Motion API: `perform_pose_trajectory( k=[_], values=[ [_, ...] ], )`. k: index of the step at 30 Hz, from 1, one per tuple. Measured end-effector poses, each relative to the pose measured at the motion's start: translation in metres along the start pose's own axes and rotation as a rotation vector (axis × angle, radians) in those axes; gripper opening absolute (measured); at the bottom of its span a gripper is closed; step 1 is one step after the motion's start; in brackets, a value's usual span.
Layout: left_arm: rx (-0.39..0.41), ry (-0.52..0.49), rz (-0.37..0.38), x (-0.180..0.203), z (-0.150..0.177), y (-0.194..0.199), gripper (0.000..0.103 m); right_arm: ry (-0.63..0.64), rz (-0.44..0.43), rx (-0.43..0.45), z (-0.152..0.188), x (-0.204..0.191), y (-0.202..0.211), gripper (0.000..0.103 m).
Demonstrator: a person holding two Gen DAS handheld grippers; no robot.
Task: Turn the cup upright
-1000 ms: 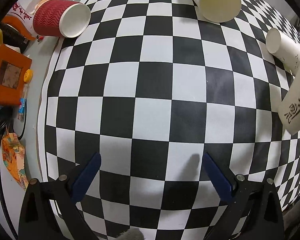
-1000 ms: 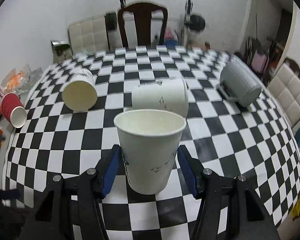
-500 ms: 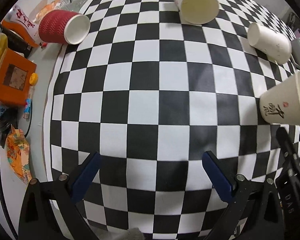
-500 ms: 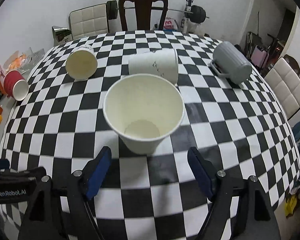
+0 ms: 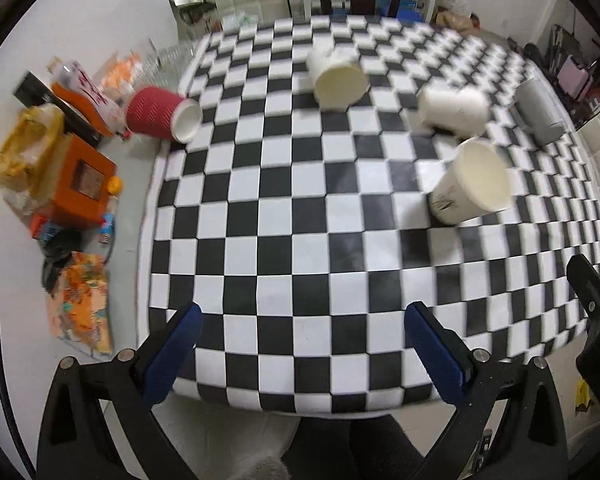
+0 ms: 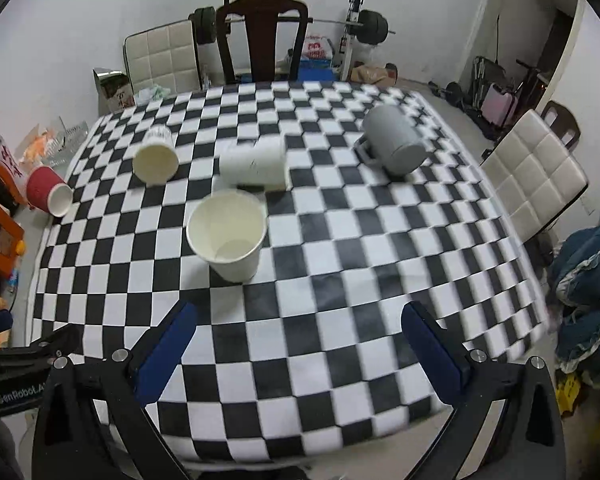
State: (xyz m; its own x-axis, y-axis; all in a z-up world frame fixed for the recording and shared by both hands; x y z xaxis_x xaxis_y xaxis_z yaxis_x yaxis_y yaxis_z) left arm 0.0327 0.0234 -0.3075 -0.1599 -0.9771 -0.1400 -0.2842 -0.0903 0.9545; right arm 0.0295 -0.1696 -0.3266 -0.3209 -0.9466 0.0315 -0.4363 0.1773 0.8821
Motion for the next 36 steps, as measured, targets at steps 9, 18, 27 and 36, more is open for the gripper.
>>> perform_pose_trajectory(
  k=[9, 18, 27, 36],
  values=[
    [0.179, 0.013, 0.024, 0.009, 0.001, 0.128, 0.103, 0.016, -0.017, 0.031, -0.029, 0.042, 0.122, 0.103],
    [0.251, 0.073, 0.039, 0.006, 0.013, 0.210, 0.103, 0.010, -0.043, 0.111, -0.037, 0.072, 0.230, 0.103],
    [0.296, 0.099, 0.031, 0.006, 0.032, 0.254, 0.103, 0.041, -0.077, 0.147, -0.029, 0.074, 0.289, 0.103],
    [0.301, 0.097, 0.019, 0.005, 0.041, 0.263, 0.103, 0.067, -0.088, 0.148, -0.023, 0.071, 0.306, 0.103]
  ],
)
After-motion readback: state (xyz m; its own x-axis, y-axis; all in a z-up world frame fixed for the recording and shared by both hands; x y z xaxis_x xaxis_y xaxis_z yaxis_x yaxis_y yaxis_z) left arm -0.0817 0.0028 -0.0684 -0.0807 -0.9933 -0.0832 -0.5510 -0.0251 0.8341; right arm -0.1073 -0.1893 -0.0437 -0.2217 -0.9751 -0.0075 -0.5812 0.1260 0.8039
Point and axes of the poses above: each gripper's, at about its wrist camera, not at the fingertips, and y roughly against the way its jaws point, x to its right, z to its underside, the point moved 6 cm from there along -y, roughly the way its jaws point, and after that the axes turned 3 degrees about -z, right-handed, at the moved point
